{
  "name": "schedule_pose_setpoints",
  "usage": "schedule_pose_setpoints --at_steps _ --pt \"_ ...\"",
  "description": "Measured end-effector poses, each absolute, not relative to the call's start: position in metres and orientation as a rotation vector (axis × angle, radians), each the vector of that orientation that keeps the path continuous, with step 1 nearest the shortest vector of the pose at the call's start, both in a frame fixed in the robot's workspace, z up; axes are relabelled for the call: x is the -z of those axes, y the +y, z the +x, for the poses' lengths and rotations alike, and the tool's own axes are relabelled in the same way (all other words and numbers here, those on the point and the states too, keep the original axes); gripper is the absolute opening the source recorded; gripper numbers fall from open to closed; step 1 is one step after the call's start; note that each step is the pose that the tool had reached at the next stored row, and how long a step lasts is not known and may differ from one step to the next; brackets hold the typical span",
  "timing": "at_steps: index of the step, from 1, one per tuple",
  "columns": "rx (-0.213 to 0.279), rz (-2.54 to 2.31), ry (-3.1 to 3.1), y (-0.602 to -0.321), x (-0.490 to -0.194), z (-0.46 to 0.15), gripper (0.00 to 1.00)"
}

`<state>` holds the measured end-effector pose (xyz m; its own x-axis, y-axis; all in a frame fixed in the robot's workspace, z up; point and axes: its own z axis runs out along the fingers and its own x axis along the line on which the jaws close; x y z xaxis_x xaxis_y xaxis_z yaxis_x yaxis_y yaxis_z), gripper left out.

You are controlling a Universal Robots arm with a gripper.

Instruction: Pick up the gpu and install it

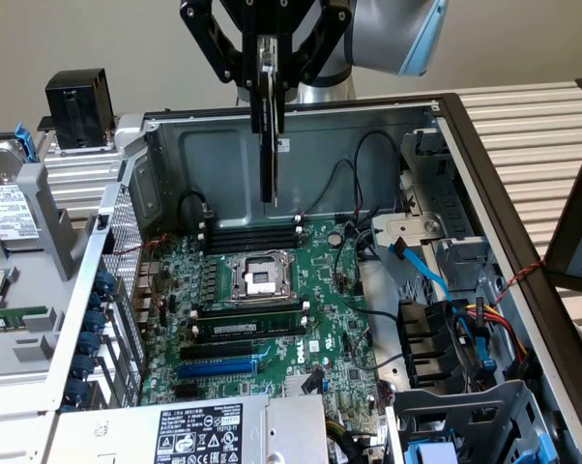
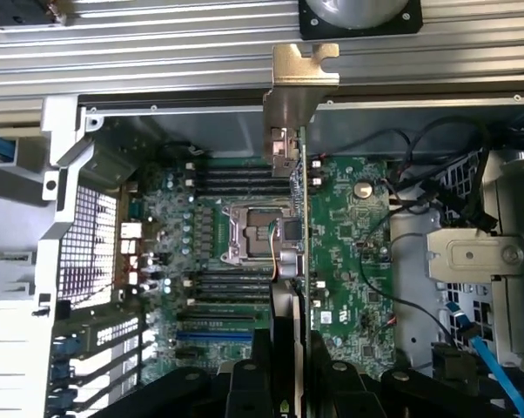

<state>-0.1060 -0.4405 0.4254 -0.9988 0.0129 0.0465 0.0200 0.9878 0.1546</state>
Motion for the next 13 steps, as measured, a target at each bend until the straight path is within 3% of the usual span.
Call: schedule_pose_setpoints --at_steps 13 --pt "0.233 0.337 -3.063 -0.4405 -0.4227 -0.1060 0.27"
